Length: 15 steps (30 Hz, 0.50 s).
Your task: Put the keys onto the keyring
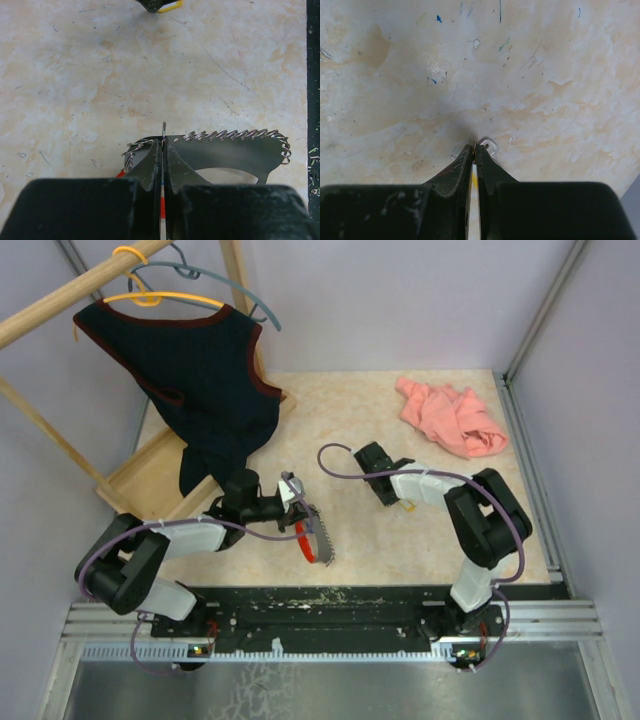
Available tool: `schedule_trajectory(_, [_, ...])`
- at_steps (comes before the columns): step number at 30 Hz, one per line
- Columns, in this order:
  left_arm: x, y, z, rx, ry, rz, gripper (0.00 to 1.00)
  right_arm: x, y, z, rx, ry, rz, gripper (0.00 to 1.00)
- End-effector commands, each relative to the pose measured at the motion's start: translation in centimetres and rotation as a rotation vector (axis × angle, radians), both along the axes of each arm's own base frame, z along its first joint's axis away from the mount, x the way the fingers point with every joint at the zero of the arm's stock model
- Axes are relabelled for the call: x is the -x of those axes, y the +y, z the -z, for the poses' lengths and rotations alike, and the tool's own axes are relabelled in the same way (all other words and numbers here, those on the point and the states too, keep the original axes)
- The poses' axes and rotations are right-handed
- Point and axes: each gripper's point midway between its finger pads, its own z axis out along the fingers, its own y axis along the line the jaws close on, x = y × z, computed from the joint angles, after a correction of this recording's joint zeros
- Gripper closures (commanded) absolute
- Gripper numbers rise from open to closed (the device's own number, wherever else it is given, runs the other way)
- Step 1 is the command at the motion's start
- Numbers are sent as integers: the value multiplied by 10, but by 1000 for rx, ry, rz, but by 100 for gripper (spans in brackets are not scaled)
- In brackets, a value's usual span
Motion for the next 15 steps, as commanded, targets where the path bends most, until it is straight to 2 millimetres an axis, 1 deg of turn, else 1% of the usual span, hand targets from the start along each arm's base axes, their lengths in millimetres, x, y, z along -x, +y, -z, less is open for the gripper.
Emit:
schedule_trajectory(1, [-5,-7,-13,24,-30,21,100,-7,6,-3,4,-29,-7,93])
schedule_trajectory(5, [-4,-8,-14,26,-32,22,100,-6,6,-8,-5,-33,-7,100])
schedule_trajectory(8, [-4,-8,-14,27,-37,25,100,-7,11,-18,-43,-51,-17,100])
schedule_trajectory(10, [-4,-7,-15,28,-41,25,100,-6,16,-23,-76,-59,-31,100])
schedule_trajectory(11, [-4,-7,-16,30,-42,26,100,-7,19,-31,-104,-78,-38,100])
schedule_trajectory(15, [-2,-7,-20,36,-57,32,100,-3,39,-49,-215,-97,-106,100])
